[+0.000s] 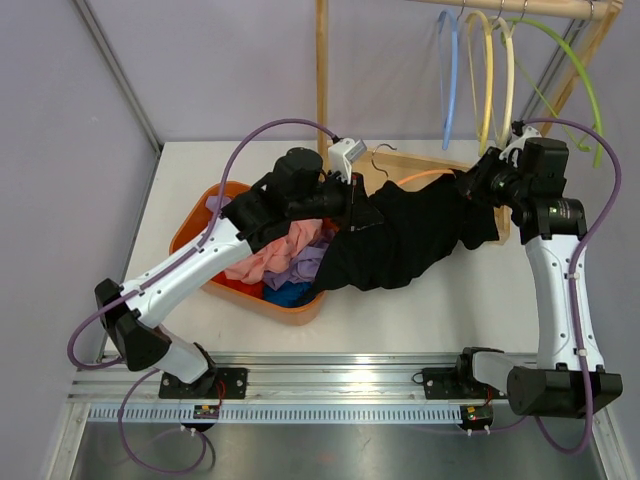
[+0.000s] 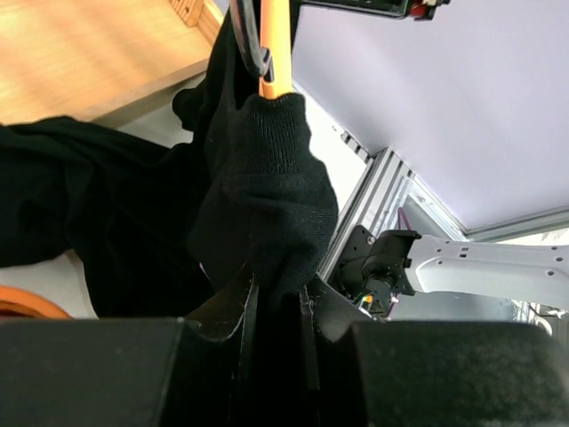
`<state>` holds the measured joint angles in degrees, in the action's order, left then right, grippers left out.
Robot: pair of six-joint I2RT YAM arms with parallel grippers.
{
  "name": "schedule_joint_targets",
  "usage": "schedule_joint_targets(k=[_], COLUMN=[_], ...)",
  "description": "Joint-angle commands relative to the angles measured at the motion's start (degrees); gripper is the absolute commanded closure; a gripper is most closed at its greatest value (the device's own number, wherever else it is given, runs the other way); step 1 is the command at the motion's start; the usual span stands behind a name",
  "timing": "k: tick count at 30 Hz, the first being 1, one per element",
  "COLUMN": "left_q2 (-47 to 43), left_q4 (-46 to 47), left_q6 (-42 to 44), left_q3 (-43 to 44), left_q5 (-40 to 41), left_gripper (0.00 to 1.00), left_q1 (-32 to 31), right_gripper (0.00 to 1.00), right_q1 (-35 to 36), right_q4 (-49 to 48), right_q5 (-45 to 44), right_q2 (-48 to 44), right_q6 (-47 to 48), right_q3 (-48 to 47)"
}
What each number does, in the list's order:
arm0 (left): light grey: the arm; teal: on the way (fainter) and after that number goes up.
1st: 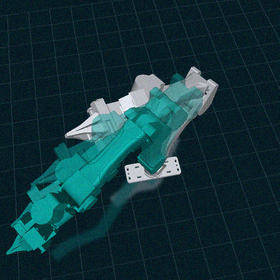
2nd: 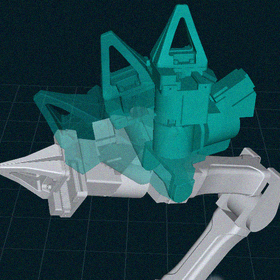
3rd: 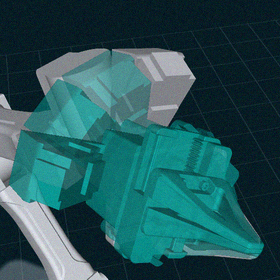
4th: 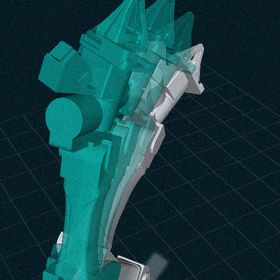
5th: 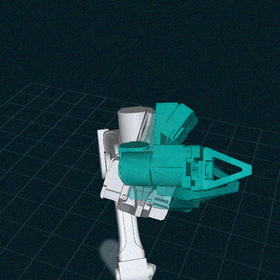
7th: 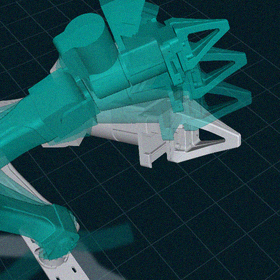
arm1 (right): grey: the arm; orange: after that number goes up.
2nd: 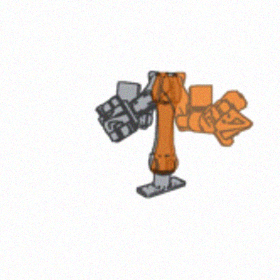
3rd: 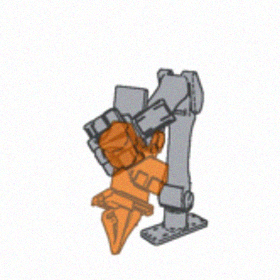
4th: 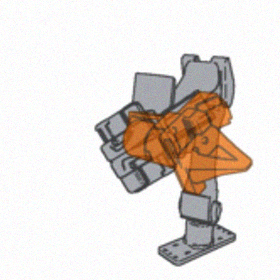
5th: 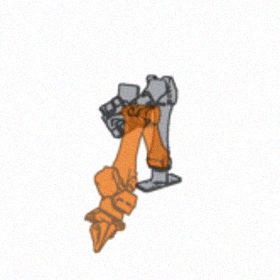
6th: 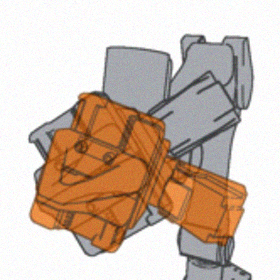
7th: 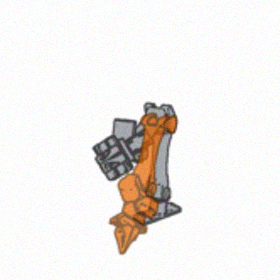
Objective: Remove the t-shirt from the hanger
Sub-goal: Remove the tshirt from the hanger
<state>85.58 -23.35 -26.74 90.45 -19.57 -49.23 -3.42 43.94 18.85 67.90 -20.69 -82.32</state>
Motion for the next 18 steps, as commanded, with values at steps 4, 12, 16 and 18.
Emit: schedule_joint_targets(k=[4,12,16,18], left_q2=[-4.46,-9.10,-13.58,-15.26], left_q4=[6.83,-1.42,-6.08,-6.09], left_q6=[-1.12,8.27,17.06,17.78], left_q3=[-1.24,-1.33,-3.17,-4.23], left_q5=[-1.96,-2.66,-6.17,-7.14], left_gripper=[1.00,1.00,1.00,1.00], left_q1=[0.98,3.00,3.44,4.67], right_gripper=[1.00,1.00,1.00,1.00], right_q1=[-0.36,-10.61,-17.05,-18.11], right_q4=[-7.47,-11.68,-13.44,-12.84], right_q5=[-3.55,-8.83,-7.52,-4.62], right_q2=[-3.65,-4.45,-2.25,-0.85], right_q6=[-0.23,6.62,9.08,11.80], right_q3=[2.34,5.68,6.56,7.26])
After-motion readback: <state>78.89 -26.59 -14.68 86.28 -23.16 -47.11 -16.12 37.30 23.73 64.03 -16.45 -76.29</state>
